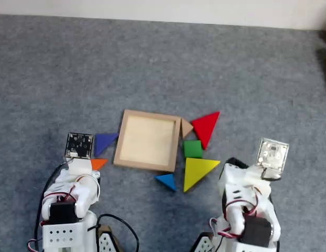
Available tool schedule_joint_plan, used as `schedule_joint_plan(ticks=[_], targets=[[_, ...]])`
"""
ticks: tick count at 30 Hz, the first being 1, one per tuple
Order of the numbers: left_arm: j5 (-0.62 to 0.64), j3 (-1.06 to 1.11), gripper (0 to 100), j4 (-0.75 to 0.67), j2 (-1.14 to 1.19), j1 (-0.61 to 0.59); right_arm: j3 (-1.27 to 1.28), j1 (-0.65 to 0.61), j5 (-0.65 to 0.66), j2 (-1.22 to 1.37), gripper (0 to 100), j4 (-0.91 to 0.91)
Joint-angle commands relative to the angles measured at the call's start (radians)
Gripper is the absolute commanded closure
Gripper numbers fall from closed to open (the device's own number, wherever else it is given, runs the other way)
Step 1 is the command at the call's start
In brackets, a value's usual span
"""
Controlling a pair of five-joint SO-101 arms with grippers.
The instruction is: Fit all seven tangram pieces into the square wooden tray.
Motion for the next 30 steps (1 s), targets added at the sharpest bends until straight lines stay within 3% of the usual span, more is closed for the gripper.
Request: schedule_joint_plan(ticks=[1, 7, 12, 20, 23, 27, 30], targets=[[-0.008, 0.019, 100, 0.002, -0.044, 0.008, -0.13, 0.015, -0.003, 0.064, 99.4, 0.073], [-0.008, 0.019, 100, 0.002, -0.044, 0.008, -0.397, 0.015, -0.002, 0.473, 99.4, 0.165], [-0.008, 0.019, 100, 0.002, -0.044, 0.008, -0.595, 0.015, 0.083, 0.76, 99.4, 0.179], [-0.008, 0.019, 100, 0.002, -0.044, 0.008, -0.61, 0.002, 0.199, 0.855, 99.0, 0.047], [-0.008, 0.019, 100, 0.002, -0.044, 0.008, -0.572, -0.09, 0.204, 0.858, 98.9, 0.018], [-0.008, 0.019, 100, 0.002, -0.044, 0.008, -0.535, -0.245, 0.092, 0.858, 98.4, -0.01], [-0.008, 0.019, 100, 0.002, -0.044, 0.008, -0.535, -0.326, 0.028, 0.86, 90.6, -0.019]])
